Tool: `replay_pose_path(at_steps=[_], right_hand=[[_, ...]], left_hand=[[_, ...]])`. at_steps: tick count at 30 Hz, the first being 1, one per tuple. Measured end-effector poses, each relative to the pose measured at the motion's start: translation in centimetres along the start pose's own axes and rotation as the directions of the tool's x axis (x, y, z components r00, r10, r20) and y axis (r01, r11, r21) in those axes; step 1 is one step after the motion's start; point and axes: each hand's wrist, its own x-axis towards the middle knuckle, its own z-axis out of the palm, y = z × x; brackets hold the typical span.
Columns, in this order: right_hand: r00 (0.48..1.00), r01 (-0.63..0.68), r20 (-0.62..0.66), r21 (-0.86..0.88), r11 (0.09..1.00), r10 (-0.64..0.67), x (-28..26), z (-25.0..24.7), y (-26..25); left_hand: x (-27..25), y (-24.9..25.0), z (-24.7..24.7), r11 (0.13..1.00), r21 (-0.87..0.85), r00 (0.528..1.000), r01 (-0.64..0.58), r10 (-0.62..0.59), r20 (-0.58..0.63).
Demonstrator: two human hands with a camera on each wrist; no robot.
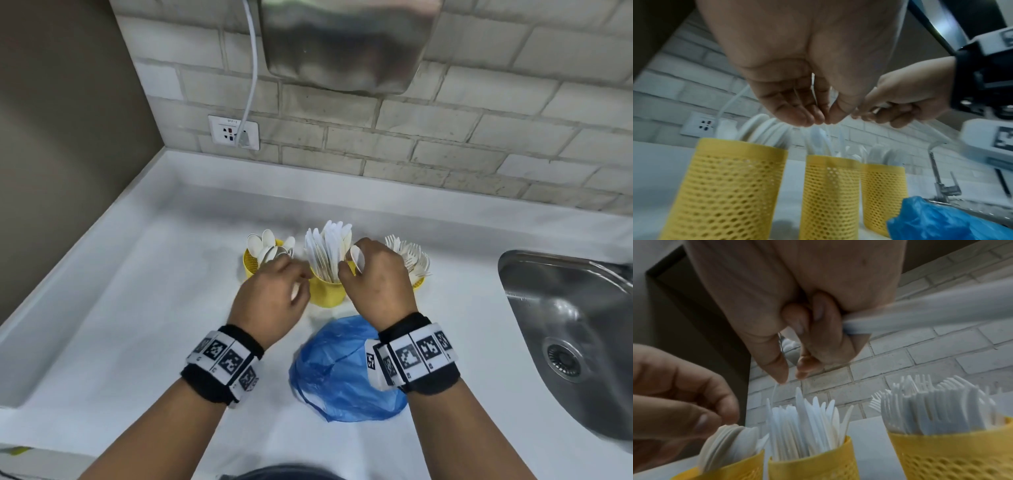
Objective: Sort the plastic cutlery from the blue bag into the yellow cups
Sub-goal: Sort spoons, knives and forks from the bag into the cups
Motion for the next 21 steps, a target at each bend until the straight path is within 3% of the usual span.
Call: replay_pose_path(at_steps=[4, 9, 16, 21], right_hand=[[0.99, 0.019, 0.137, -0.005, 1.0, -0.018, -1.4, 0.8, 0.0], [0.968, -0.045, 0.245, -0.036, 0.998, 0.053, -1.9, 2.9, 0.4], [0.965, -0.051, 0.258, 0.018, 0.999, 0.045, -1.9, 3.1, 0.5], [0.982, -0.08, 0.186, 0.26, 0.962, 0.031, -2.0, 1.0, -0.9]], left_hand=[[-0.3, -2.6, -1.1, 0.986, 0.092, 0.989, 0.141, -0.136, -0.056], [-0.5, -4.4, -0.8, 0.973, 0.161, 0.986, 0.165, -0.165, -0.016], [0.4, -5.1, -0.3, 0.975, 0.129, 0.983, 0.181, -0.179, -0.029], [0.6, -4.6, -0.8, 0.973, 0.113, 0.979, 0.2, -0.194, -0.063]])
